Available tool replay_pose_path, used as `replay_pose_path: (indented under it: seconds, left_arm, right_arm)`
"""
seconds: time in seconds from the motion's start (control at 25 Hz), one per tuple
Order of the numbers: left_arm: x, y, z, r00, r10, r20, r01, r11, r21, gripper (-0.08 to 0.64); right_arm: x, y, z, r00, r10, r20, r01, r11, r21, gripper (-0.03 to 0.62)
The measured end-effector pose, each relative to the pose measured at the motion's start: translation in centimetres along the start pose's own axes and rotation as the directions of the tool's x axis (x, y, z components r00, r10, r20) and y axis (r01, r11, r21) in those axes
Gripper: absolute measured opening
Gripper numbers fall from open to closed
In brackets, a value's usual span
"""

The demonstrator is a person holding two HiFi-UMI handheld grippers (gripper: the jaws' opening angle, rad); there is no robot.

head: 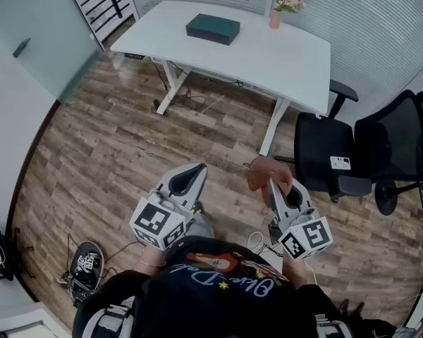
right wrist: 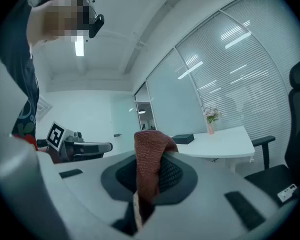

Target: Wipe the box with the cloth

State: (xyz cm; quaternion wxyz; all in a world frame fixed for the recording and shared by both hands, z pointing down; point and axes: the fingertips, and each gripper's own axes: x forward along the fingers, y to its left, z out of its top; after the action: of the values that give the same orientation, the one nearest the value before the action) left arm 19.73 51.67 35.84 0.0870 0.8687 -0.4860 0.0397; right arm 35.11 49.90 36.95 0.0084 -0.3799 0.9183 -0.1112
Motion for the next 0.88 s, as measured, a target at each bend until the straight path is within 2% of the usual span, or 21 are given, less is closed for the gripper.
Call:
replay_pose_path:
  seconds: [0.32, 0.52, 0.88]
  left_arm:
    - [0.4, 3.0, -0.1, 1.000, 0.012, -0.002, -0.012, 1.000, -0.011, 0.003]
    - [0.3, 4.7, -0.7, 1.000, 0.022, -0.014, -0.023, 0.999, -0.025, 0.003]
    - [0.2, 9.7, -1.3, 0.999, 0.047, -0.026, -0.049, 0.997, -0.058, 0.003]
  right_arm:
    - [2.7, 0.3, 0.0, 1.000, -0.002, -0.009, 0.002, 1.000, -0.007, 0.035]
    - [4.0, 0.7, 0.0, 1.000, 0.011, 0.019, -0.012, 0.999, 0.042, 0.035]
    - [8.7, 1.6, -0.6, 0.999, 0.025, -0.026, -0.024, 0.999, 0.036, 0.035]
